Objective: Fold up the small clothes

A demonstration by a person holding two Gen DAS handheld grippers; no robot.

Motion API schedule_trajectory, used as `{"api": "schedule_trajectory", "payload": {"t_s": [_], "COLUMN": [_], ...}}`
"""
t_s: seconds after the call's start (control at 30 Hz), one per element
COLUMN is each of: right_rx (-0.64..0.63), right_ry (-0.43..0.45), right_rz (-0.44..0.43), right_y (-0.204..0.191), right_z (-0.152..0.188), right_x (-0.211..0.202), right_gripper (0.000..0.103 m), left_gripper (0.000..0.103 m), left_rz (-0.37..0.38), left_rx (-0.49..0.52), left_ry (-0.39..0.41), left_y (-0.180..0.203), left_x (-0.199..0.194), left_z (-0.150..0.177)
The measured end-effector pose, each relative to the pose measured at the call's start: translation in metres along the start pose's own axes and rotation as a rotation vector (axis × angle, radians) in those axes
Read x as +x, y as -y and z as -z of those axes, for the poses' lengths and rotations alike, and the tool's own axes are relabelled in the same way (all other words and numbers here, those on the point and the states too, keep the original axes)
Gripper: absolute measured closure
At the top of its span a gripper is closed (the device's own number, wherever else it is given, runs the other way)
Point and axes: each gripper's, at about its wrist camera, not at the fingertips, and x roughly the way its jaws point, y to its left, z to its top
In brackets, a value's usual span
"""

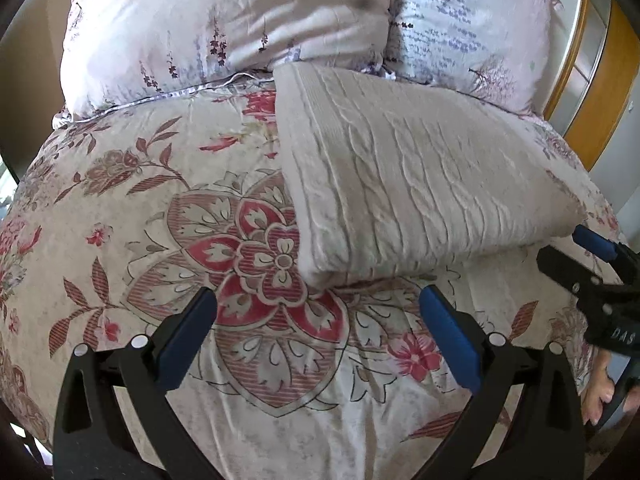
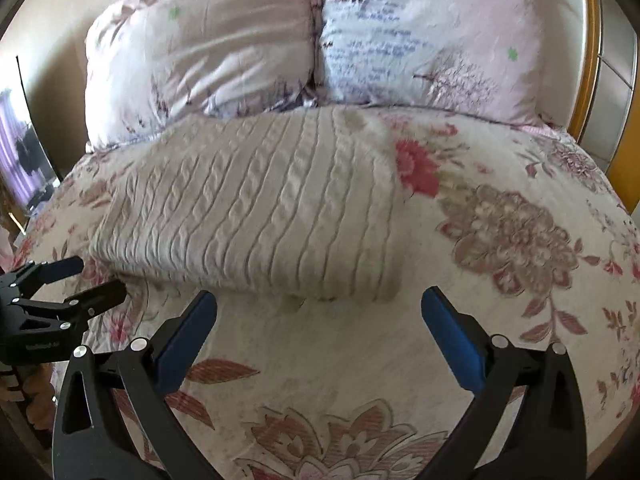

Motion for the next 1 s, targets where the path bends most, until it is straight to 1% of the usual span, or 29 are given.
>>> {"api": "schedule_trajectory", "payload": {"t_s": [0.17, 0.23, 0.4, 0.67, 1.0], "right_rx": [-0.006, -0.010, -0.019, -0.032, -0.024], "right_ry": [-0.044, -0.056, -0.073, -0.107, -0.103], "right_rz": [0.009, 0.012, 0.024, 0.072, 0.076], "right_y": [-0.006, -0.008, -0.011, -0.012, -0.011], "right_z": [0.005, 0.007, 0.008, 0.007, 0.008], "right_x": [0.008, 0.011, 0.015, 0.021, 0.021], "right_gripper": [0.001, 0.001, 0.001, 0.001, 0.001], "left_gripper": [0.002, 0.002, 0.002, 0.002, 0.002], "left_rz": [-0.026, -0.046, -0.064, -0.070, -0.072], "left_rx": [0.025, 0.038, 0.047, 0.042, 0.038], "left_ry": [-0.027, -0.027, -0.028, 0.000, 0.006], "left_y": [0.008, 0.011, 0.014, 0.014, 0.015], "left_x": [0.008, 0.009, 0.011, 0.010, 0.010], "left_z": [0.001, 0.001, 0.000, 0.002, 0.003]}}
